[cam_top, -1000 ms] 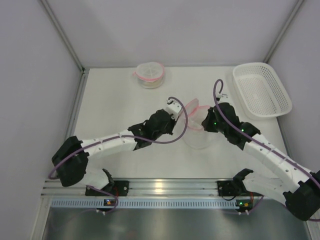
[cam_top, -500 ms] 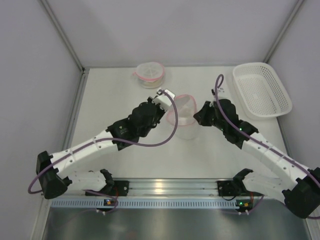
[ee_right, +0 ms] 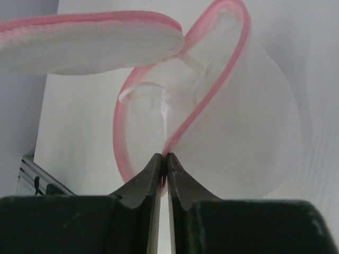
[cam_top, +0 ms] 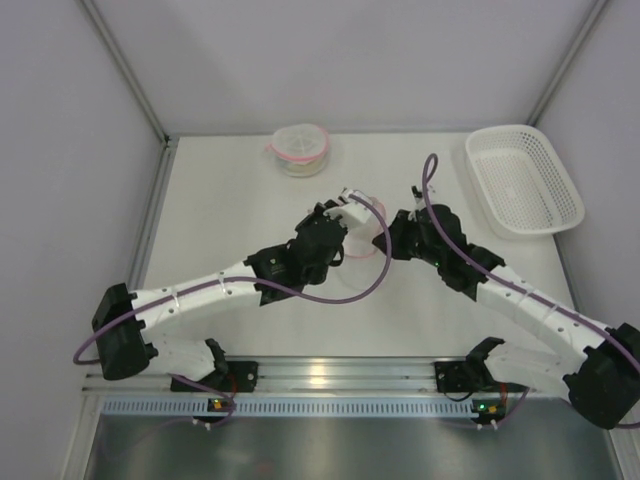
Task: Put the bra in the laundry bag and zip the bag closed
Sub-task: Close the laundry bag at the center of the board.
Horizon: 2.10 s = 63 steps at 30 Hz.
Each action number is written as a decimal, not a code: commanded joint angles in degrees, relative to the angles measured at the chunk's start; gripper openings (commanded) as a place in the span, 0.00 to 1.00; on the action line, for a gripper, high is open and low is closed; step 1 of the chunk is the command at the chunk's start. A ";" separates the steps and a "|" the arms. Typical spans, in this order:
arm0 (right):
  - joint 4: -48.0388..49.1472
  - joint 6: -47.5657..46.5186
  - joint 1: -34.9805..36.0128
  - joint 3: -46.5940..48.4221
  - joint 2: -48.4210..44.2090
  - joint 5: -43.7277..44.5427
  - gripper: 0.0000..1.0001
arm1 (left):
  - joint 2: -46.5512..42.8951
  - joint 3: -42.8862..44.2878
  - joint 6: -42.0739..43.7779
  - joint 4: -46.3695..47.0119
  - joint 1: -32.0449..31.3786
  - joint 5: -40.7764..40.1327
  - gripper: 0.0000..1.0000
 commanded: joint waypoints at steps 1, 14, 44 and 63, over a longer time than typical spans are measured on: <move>-2.38 0.20 0.93 0.55 -0.89 -1.77 0.11 | -0.99 -0.46 4.51 9.73 -0.12 -3.86 0.00; -19.27 -22.37 -7.75 17.42 3.41 5.54 0.62 | -2.05 -6.26 5.58 20.81 1.81 3.62 0.00; 12.91 -46.38 -20.78 7.75 13.42 -38.86 0.65 | 0.32 -2.66 4.00 23.37 10.86 19.00 0.00; 17.29 -42.26 -19.19 6.54 19.15 -29.48 0.00 | -2.31 -3.62 1.28 22.93 10.69 23.65 0.00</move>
